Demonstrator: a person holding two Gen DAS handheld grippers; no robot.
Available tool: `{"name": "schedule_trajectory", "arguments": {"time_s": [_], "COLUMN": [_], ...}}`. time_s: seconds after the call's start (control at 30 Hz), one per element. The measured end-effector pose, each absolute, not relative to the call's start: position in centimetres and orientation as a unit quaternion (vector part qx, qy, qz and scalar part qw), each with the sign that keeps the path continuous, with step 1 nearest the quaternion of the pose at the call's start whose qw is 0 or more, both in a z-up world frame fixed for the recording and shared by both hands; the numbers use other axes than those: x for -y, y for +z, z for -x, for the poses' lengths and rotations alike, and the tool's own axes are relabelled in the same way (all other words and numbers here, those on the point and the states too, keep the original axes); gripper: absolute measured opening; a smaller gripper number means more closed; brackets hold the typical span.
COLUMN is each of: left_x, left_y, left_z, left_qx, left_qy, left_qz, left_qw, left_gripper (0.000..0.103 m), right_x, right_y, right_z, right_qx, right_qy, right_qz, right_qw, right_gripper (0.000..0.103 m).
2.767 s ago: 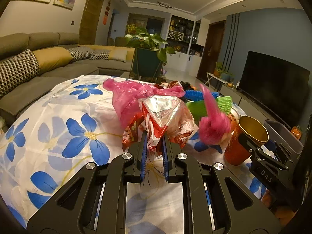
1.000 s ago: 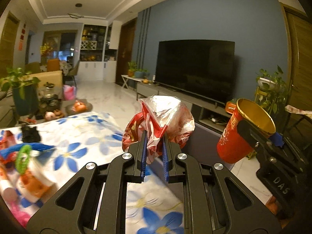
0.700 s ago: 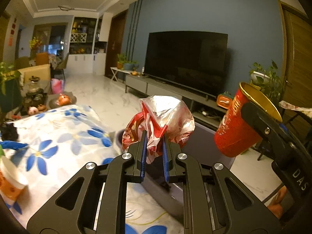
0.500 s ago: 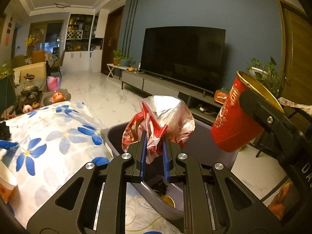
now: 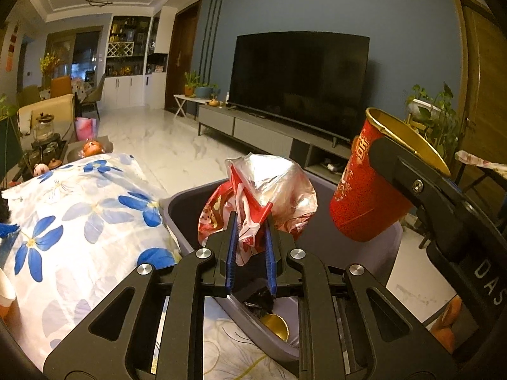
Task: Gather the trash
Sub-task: 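Carry the wrapper and cup over the grey bin and open both tools, then move both open tools back over the remaining trash on the table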
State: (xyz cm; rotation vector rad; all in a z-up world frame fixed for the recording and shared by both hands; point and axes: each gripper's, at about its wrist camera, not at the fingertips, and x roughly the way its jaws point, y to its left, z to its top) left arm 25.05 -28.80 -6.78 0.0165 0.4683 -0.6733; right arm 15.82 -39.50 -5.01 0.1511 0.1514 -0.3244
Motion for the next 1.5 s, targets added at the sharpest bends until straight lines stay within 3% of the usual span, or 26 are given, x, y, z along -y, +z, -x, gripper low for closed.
{"name": "schedule_trajectory", "arguments": {"time_s": [0.1,0.17,0.2,0.23,0.53,1.5], "left_x": [28.7,28.5,28.2,27.8,24.5,10.4], "left_y": [-7.0,-7.2,-7.3,-7.3,-7.6,-4.1], "left_z": [-25.2,-25.4,-25.6,-25.6,-25.7,-15.8], "left_qx": [-0.233,-0.235,-0.235,-0.234,-0.237,-0.204], "left_qy": [-0.322,-0.311,-0.303,-0.301,-0.246,-0.089], "left_qz": [-0.008,-0.006,0.001,0.008,0.034,0.034], "left_qw": [0.918,0.921,0.924,0.924,0.939,0.974], "left_gripper": [0.027,0.049,0.067,0.071,0.076,0.083], "right_x": [39.4,39.4,39.5,39.5,39.7,32.0], "right_y": [-5.1,-5.3,-5.5,-5.6,-5.8,-4.6], "right_z": [-16.2,-16.4,-16.5,-16.8,-16.9,-9.1], "right_qx": [-0.078,-0.079,-0.081,-0.085,-0.092,-0.094], "right_qy": [-0.158,-0.155,-0.153,-0.152,-0.137,-0.111], "right_qz": [-0.078,-0.079,-0.081,-0.083,-0.091,-0.064], "right_qw": [0.981,0.982,0.982,0.981,0.982,0.987], "right_gripper": [0.068,0.070,0.070,0.071,0.080,0.080]}}
